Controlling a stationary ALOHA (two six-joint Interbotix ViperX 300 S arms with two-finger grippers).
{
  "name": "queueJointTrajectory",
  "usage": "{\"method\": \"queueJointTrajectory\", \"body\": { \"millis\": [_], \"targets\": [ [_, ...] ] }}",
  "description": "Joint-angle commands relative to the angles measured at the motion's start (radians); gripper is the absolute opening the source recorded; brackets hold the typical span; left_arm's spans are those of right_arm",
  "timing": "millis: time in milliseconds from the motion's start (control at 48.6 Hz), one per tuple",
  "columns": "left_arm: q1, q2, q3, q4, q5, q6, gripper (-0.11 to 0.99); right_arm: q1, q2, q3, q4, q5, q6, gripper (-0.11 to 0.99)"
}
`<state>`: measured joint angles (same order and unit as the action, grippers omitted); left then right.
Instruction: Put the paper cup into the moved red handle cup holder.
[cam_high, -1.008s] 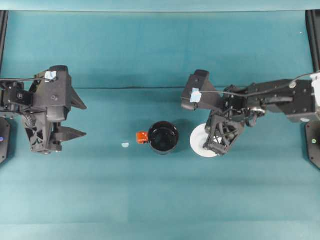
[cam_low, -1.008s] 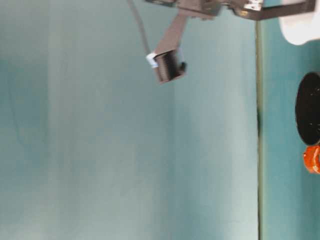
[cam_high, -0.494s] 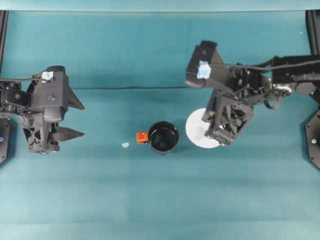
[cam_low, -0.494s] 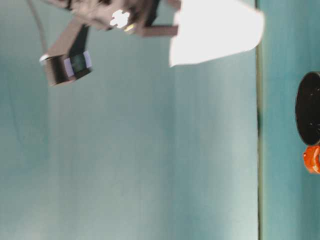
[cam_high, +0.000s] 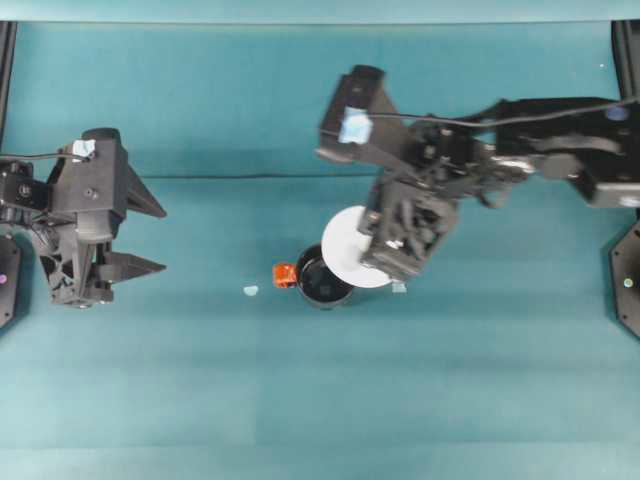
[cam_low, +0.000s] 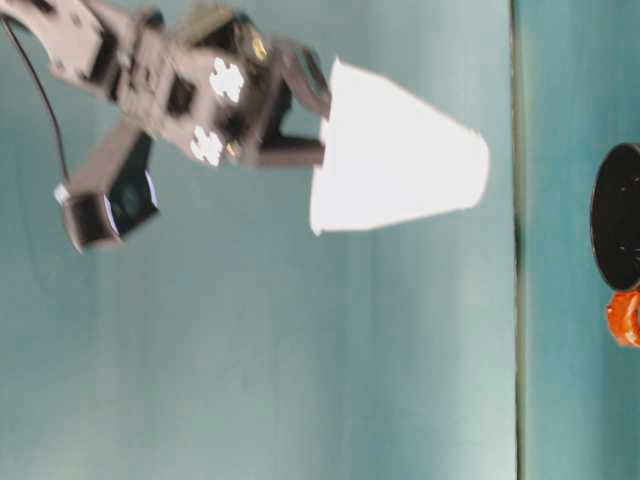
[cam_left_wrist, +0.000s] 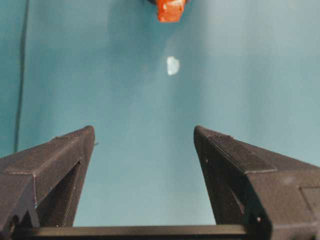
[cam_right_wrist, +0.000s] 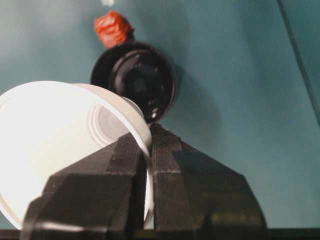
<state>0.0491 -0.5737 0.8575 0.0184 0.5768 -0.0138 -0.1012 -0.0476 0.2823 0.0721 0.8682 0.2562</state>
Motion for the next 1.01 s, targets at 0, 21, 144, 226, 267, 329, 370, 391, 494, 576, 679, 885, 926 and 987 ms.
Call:
{"method": "queueJointTrajectory", "body": {
  "millis": [0,21,144,226,267,329,370,391,494,576,679,885,926,987],
  "targets": [
    [0.000,-0.005,-0.012,0.002,-0.005,0.000,0.83,-0.002,0.023,-0.035,-0.002,-0.012,-0.003,-0.10],
    [0.000,-0.006,-0.012,0.002,-0.005,0.000,0.83,-0.002,0.031,-0.037,-0.002,-0.014,-0.003,-0.10],
    [0.002,-0.003,-0.014,0.003,-0.005,0.003,0.83,-0.002,0.072,-0.043,-0.006,-0.028,-0.003,-0.10],
    [0.000,-0.003,-0.014,0.002,-0.005,0.002,0.83,-0.002,0.095,-0.043,-0.009,-0.037,-0.003,-0.10],
    [0.002,-0.003,-0.014,0.003,-0.005,0.002,0.83,-0.003,0.107,-0.043,-0.009,-0.038,-0.003,-0.10],
    [0.002,-0.003,-0.014,0.002,-0.005,0.000,0.83,-0.002,0.121,-0.043,-0.011,-0.044,-0.005,-0.10],
    [0.000,-0.003,-0.014,0.002,-0.006,0.000,0.83,-0.002,0.130,-0.043,-0.011,-0.049,-0.003,-0.10],
    [0.002,-0.003,-0.015,0.002,-0.005,0.000,0.83,-0.002,0.133,-0.043,-0.011,-0.051,-0.003,-0.10],
    [0.000,0.000,-0.018,0.002,-0.005,0.000,0.83,0.000,0.153,-0.041,-0.011,-0.063,-0.005,-0.10],
    [0.002,0.000,-0.018,0.002,-0.006,0.000,0.83,0.000,0.169,-0.043,-0.011,-0.071,-0.005,-0.10],
    [0.000,0.002,-0.018,0.002,-0.006,0.000,0.83,0.000,0.183,-0.040,-0.012,-0.075,-0.006,-0.10],
    [0.002,0.002,-0.021,0.002,-0.006,0.000,0.83,0.000,0.215,-0.038,-0.014,-0.094,-0.005,-0.10],
    [0.002,0.002,-0.020,0.003,-0.006,0.000,0.83,0.002,0.224,-0.038,-0.014,-0.094,-0.005,-0.10],
    [0.000,0.002,-0.021,0.002,-0.006,0.000,0.83,0.005,0.233,-0.040,-0.014,-0.094,-0.005,-0.10]
  ]
}}
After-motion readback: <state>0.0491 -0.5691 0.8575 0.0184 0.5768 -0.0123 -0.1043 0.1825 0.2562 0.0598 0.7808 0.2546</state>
